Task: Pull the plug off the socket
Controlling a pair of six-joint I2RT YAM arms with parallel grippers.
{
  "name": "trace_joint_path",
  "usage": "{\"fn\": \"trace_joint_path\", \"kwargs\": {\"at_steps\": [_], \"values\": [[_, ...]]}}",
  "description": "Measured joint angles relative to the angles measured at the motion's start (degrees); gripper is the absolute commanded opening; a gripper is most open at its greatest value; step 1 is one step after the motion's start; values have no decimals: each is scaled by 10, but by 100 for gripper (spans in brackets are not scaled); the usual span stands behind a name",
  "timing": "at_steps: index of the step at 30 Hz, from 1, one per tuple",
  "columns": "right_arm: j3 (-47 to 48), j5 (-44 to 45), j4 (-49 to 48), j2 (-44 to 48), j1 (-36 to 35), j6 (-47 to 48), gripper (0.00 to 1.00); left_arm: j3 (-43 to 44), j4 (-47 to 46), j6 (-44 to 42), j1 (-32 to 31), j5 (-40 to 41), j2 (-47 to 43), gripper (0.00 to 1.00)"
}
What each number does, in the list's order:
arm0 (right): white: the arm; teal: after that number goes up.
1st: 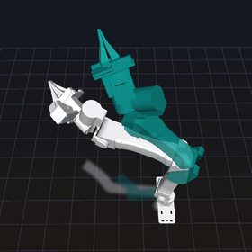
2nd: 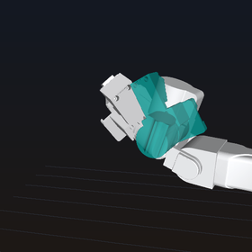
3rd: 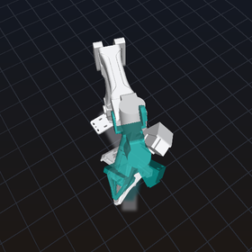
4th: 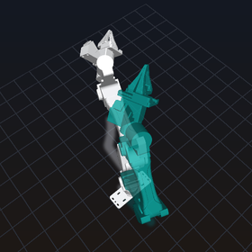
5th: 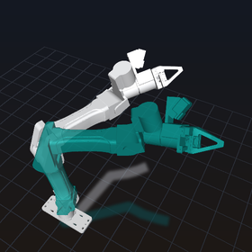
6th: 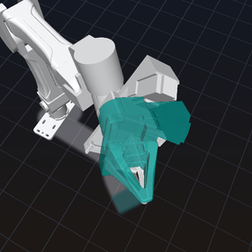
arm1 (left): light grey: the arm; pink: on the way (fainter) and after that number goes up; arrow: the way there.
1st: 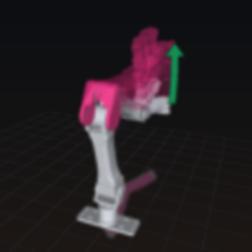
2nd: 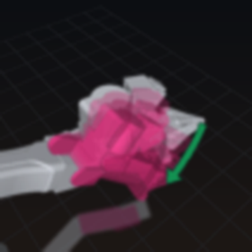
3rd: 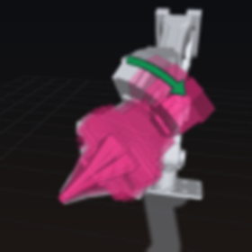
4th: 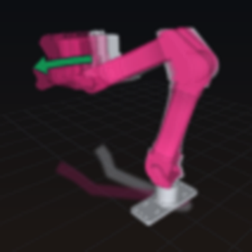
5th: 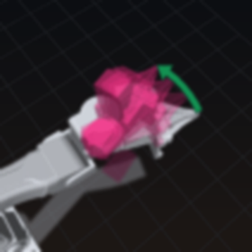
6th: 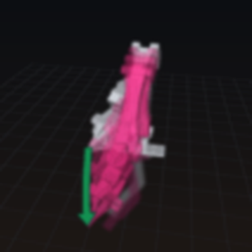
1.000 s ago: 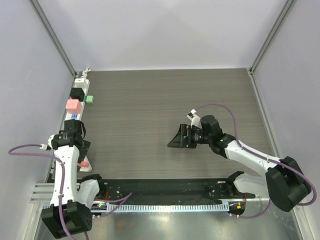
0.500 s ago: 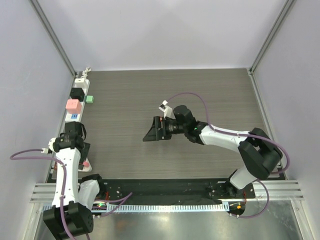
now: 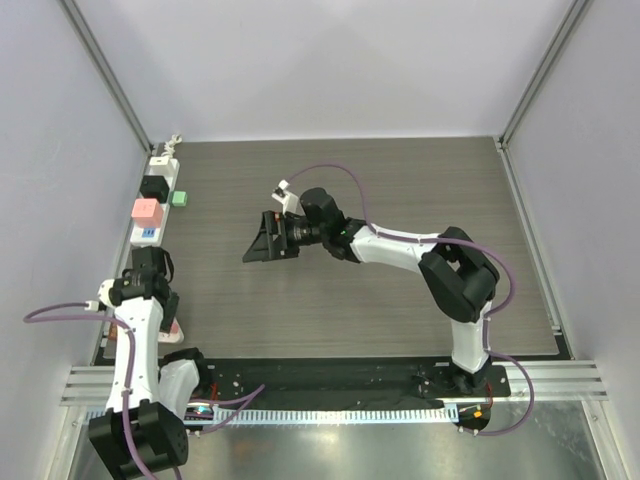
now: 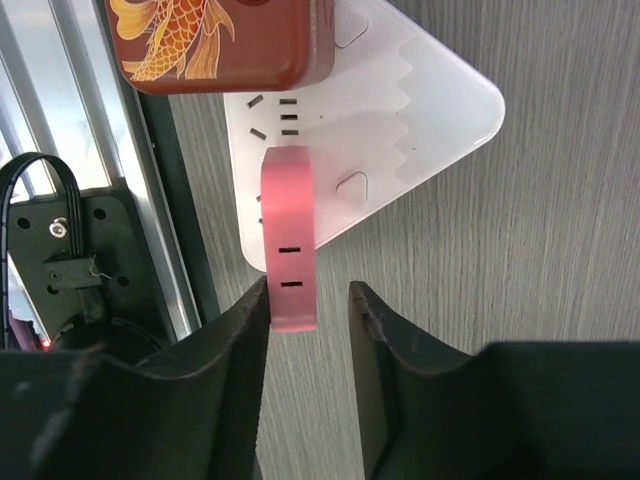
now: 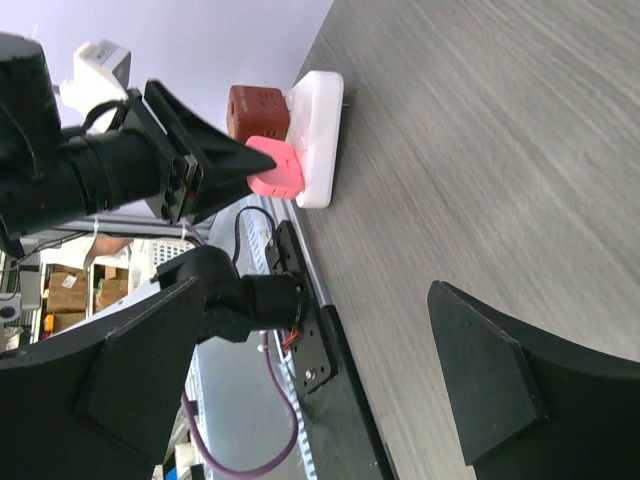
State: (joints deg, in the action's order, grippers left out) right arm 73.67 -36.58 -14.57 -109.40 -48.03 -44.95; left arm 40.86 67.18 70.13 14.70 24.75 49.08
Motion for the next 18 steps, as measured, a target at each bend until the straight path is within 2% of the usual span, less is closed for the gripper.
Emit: {"fn": "trace_joint_path", "kwargs": {"at_steps": [4,6,9,18], "values": [[23,-6,0,-26,0,-2,100,-12,-7,-1,1,-2,-2,25],[23,-7,0,-31,1,-2,100,-12,-8,-1,1,-1,-6,14],[23,-7,0,-33,0,0,100,-12,-9,-5,1,-2,-16,1],[16,-10,-7,-33,0,13,100,-13,-40,-60,1,-55,-61,0]]}}
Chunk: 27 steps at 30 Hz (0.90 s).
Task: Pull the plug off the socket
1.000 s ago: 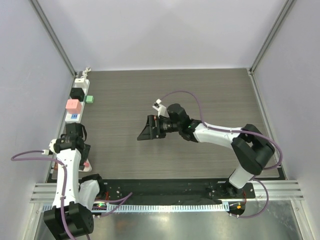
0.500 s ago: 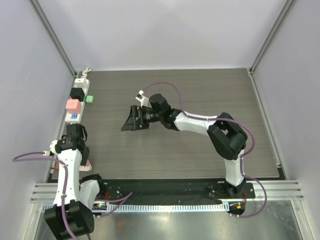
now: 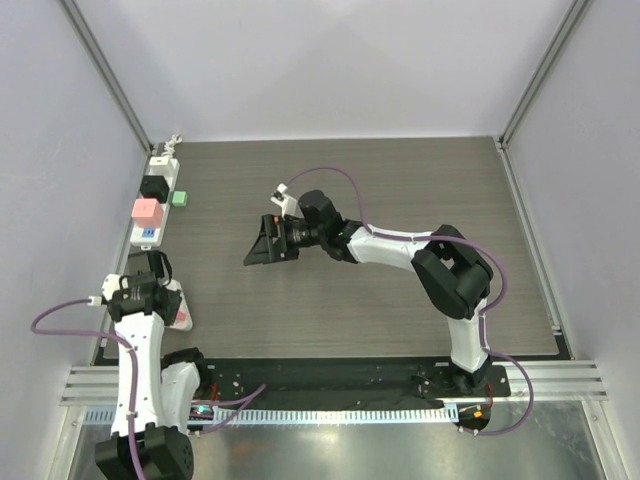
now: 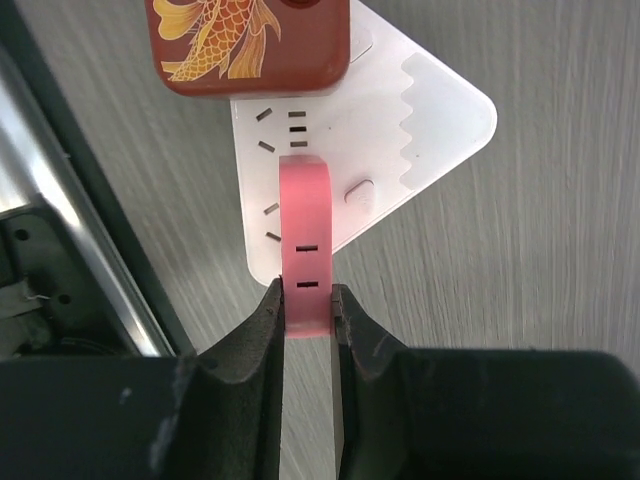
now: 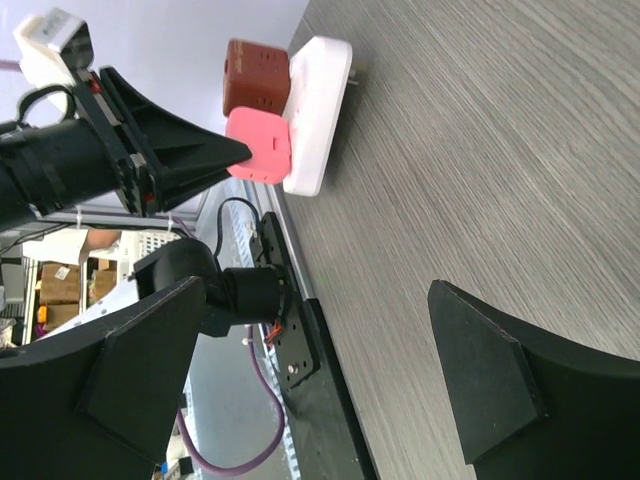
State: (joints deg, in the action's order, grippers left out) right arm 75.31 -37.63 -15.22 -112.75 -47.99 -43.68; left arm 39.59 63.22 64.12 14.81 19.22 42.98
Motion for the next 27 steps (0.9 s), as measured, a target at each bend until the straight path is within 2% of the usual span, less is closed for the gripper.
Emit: {"fn": "trace_joint_path", "kwargs": {"at_steps": [5,7,10,12,14,19,27], "values": [[-24,0,-8,0,0,2,100,-1,-37,-51,-15,-55,21,0],[-29,0,-9,0,0,3,95,-1,-51,-71,-27,-75,34,0],[-30,0,-12,0,0,3,95,-1,-67,-93,-49,-106,35,0],[-31,0,-21,0,0,2,95,-1,-74,-104,-69,-123,33,0],[-37,0,-41,0,0,-1,89,-1,-75,-110,-98,-133,27,0],[-62,3,-81,-3,0,-23,88,-1,-75,-116,-160,-148,16,0],[-91,10,-151,-39,0,-90,79,-11,-89,-104,-247,-157,26,0]]}}
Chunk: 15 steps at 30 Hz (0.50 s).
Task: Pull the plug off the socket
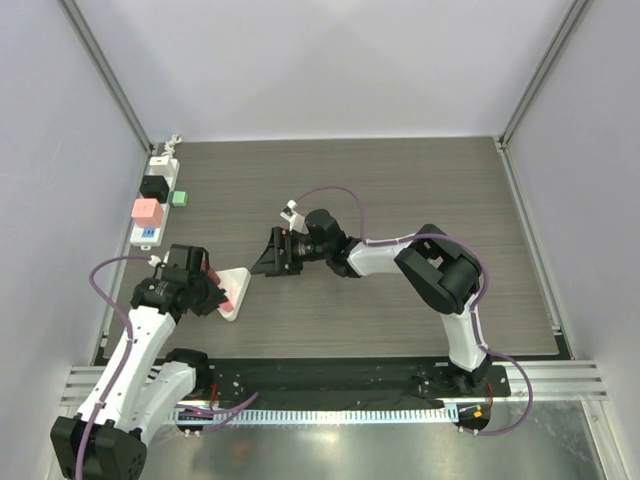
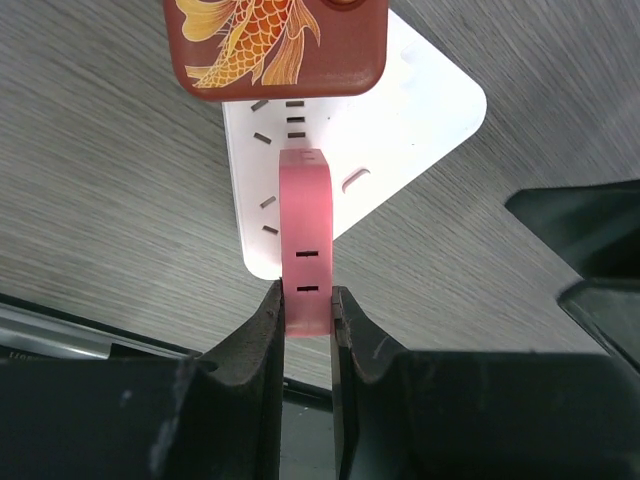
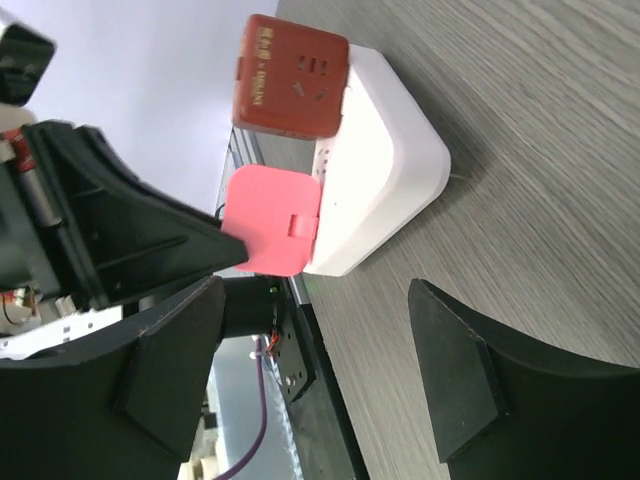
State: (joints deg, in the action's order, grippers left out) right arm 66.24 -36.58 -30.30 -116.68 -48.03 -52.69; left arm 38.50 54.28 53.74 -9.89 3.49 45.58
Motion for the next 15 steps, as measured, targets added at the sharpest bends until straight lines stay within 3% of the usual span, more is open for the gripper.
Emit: {"fn": "trace_joint_path", "kwargs": {"at_steps": [15], "values": [[-23,23,-67,-67,-15,-82,75,-2,-42,17,-53,-18,31,0]]}}
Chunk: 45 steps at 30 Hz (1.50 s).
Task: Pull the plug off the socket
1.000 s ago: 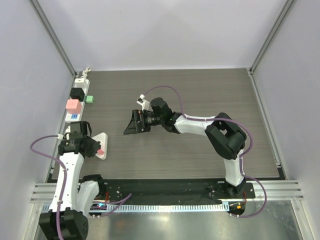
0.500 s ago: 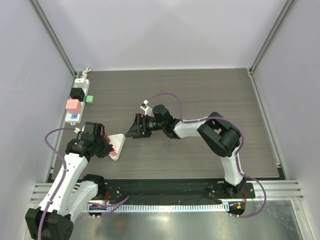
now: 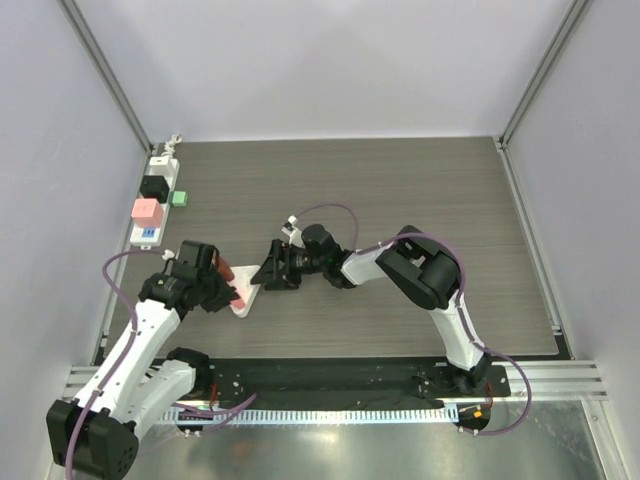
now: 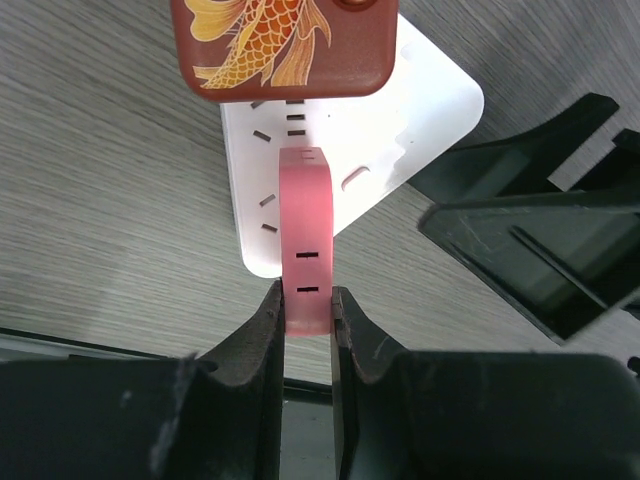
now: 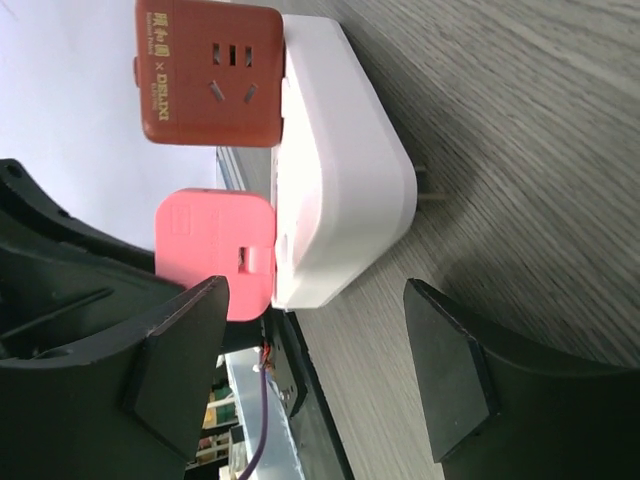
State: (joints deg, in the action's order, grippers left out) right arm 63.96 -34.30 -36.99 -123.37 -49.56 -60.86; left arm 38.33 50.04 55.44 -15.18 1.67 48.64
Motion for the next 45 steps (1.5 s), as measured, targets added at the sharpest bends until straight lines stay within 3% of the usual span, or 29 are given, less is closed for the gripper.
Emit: {"fn": "trace_joint_path", "kwargs": {"at_steps": [6,19,26,29,40,45], "values": [[11,6,-2,-19,-7,0,69,0,-5,4,-13,-17,0,0],[43,7,24,-40,-9,23,35,-1,-5,5,-23,-22,10,0],[68,-3,37,-49,-8,24,8,34,15,-14,-23,-7,32,0],[74,-3,38,-49,-7,25,1,48,23,-18,-23,-1,36,0],[80,-2,56,-52,-7,53,1,123,8,-24,-24,6,16,0],[80,-4,53,-53,-7,52,1,118,-17,-59,-24,-71,2,0]]}}
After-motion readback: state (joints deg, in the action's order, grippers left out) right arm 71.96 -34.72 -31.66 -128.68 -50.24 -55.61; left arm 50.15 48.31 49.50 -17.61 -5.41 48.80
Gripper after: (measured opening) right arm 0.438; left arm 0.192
